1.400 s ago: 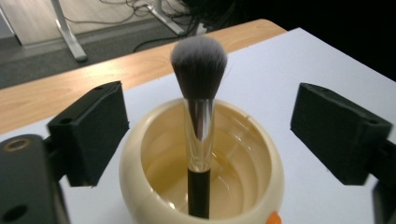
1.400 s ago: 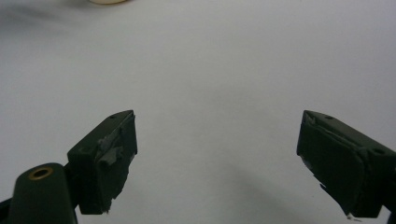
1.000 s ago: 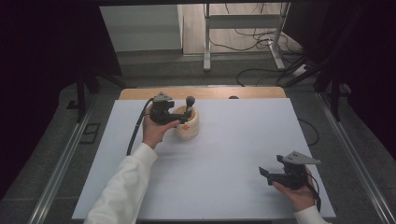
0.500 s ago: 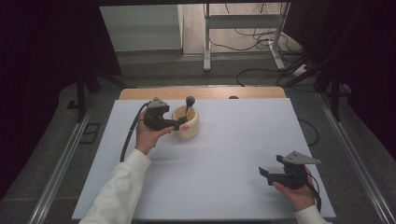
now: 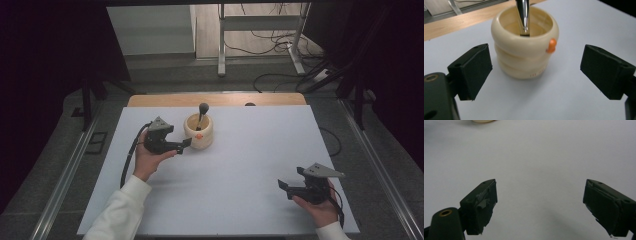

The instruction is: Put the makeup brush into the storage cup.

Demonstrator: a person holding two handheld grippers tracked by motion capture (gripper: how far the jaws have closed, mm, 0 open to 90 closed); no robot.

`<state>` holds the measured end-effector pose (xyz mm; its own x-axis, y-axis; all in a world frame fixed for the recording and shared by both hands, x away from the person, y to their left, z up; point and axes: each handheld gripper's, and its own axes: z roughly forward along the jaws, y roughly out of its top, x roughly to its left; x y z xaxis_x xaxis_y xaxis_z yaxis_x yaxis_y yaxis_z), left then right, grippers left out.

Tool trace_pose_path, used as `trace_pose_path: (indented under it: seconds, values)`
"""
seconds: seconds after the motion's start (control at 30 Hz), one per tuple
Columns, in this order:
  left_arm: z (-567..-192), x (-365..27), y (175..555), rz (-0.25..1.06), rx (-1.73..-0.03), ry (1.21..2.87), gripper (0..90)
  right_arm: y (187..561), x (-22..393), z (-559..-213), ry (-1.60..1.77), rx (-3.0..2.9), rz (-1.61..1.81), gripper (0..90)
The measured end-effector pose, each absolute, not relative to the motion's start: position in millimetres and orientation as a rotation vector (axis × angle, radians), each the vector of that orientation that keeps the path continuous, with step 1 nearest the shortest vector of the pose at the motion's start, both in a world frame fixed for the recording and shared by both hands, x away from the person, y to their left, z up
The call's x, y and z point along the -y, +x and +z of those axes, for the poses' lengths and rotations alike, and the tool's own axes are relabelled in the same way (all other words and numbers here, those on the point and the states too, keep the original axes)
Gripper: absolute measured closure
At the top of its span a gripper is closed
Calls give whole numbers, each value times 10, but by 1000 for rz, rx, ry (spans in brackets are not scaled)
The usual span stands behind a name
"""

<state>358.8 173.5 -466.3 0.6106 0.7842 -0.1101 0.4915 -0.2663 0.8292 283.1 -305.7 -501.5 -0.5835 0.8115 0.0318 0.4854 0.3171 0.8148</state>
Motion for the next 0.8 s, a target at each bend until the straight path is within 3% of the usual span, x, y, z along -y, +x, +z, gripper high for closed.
trace_pose_path:
  seconds: [0.8]
  values:
    - [-5063,-2074,2842,430,-1073,2008,113,2846,3018,-5032,1126,-2241,1149,129]
